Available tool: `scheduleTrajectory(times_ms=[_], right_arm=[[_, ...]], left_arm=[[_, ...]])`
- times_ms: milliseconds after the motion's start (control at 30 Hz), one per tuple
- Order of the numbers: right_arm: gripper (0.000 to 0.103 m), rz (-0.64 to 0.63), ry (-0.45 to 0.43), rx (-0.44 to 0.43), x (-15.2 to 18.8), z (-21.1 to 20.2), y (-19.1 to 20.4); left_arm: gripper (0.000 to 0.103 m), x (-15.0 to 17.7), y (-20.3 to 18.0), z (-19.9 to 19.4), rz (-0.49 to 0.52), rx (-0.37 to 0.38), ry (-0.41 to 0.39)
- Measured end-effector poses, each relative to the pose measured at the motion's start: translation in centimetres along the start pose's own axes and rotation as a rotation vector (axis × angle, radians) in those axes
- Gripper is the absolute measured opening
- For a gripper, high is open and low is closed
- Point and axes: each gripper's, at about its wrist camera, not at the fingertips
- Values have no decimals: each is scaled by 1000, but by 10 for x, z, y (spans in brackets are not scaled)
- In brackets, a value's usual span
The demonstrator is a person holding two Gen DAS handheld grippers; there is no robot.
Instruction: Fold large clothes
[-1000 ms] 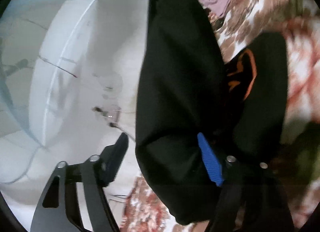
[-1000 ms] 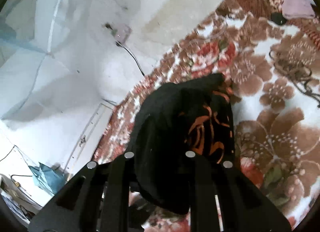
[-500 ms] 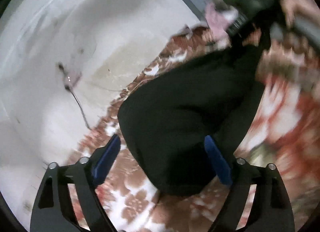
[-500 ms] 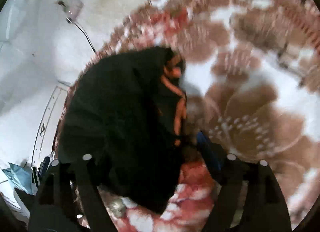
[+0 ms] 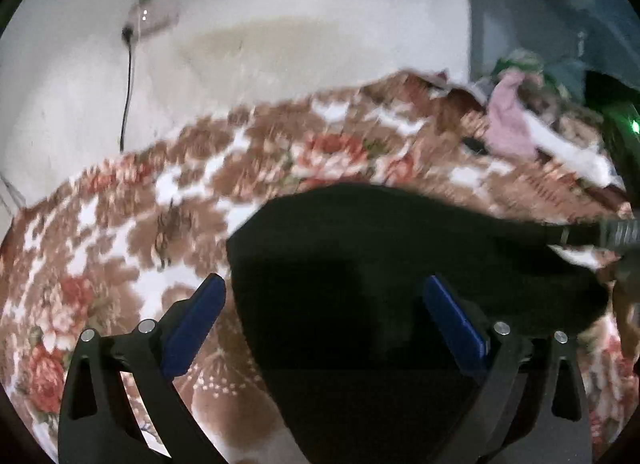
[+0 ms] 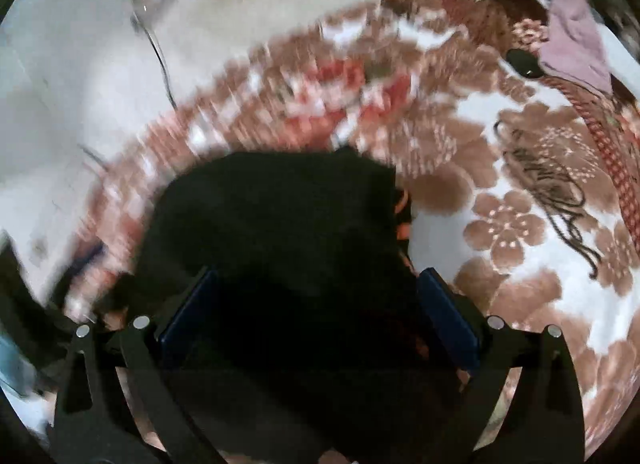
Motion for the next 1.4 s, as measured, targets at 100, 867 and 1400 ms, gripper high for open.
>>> scheduleTrajectory(times_ms=[100,867,1400], right_arm=[[98,-2,26,50,10,34,-8],[98,-106,-64,93,-45,-3,25],[98,-68,57,221,-47,96,-30]], left_arm=[[99,2,24,12,-20,-43,-40],[98,-46,64,42,-165,64,110],[99,-12,84,97,-246,78,210]])
Point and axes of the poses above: each gripper's, at about its wrist camera, not at the fingertips, and z roughly the way its jaws point, y to its left, x to its underside, and after that the axes turned 3 degrees about -x, right-handed
